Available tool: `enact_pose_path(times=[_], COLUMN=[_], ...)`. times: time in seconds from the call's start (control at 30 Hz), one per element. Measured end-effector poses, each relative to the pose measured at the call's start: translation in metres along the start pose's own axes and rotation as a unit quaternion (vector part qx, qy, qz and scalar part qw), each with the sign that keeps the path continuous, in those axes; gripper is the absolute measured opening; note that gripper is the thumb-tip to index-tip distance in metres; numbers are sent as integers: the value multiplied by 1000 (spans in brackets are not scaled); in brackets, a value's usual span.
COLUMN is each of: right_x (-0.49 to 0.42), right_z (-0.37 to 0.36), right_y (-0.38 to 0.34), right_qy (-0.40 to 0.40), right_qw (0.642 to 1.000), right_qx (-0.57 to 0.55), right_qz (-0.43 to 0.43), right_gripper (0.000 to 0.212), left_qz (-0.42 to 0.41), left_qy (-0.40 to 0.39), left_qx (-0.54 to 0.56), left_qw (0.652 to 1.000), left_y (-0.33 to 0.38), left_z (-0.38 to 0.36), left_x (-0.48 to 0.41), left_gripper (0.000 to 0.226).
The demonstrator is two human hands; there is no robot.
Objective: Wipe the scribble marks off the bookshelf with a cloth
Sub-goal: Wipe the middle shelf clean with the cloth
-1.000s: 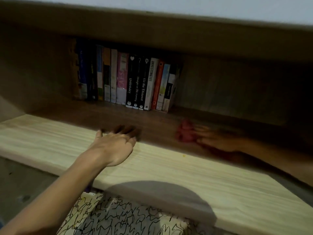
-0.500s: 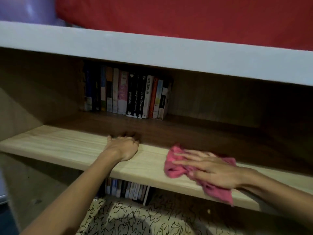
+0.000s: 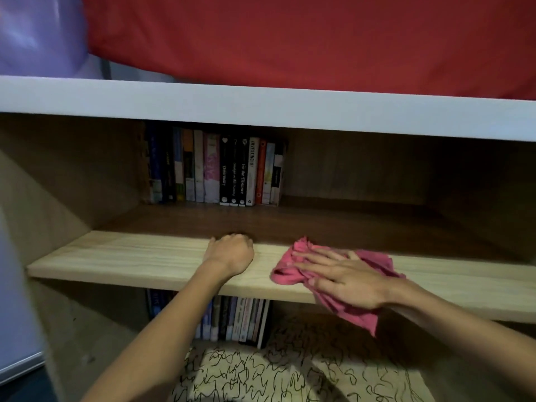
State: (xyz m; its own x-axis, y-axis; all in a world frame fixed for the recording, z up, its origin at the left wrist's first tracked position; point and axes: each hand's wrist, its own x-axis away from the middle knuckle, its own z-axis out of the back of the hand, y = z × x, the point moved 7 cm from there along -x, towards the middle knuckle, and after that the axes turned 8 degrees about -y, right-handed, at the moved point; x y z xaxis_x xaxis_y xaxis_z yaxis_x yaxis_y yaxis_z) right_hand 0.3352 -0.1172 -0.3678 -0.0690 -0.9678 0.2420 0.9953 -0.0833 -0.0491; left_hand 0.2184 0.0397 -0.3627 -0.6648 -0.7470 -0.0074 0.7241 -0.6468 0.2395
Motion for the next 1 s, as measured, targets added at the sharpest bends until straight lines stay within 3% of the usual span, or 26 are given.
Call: enact_pose_path(times=[0.07, 0.2, 0.3, 0.37, 0.43, 0.5, 0.7, 1.0], right_x=[-9, -63, -83, -73, -50, -34, -59, -60], right_z=[9, 19, 25, 45, 56, 46, 37, 33], right_y=[25, 73, 38, 46, 97, 134, 147, 140], right_qy=[-7, 48, 110, 243, 389, 392, 299, 209], right_qw=[999, 978, 954, 904, 813, 765, 817, 881], right_qx=[-41, -78, -247, -334, -361, -345, -322, -199], right_qz=[-27, -186, -128, -110, -238, -378, -373, -374], right_gripper=[42, 54, 53, 44, 43, 45, 46, 50], left_qz=[-5, -16, -56, -78, -90, -98, -91, 101], left_qy=[10, 54, 105, 69, -52, -121, -107, -43], left_qx=[18, 72, 123, 136, 115, 31, -16, 3], left_qw=[1000, 996, 985, 985, 988, 987, 990, 994], left_y=[0, 5, 40, 71, 98, 108, 71, -67], left_z=[2, 10, 27, 27, 2, -25, -19, 14], left_x=[2, 9, 10, -6, -23, -37, -84, -97], left_gripper=[39, 35, 27, 32, 49, 63, 67, 69])
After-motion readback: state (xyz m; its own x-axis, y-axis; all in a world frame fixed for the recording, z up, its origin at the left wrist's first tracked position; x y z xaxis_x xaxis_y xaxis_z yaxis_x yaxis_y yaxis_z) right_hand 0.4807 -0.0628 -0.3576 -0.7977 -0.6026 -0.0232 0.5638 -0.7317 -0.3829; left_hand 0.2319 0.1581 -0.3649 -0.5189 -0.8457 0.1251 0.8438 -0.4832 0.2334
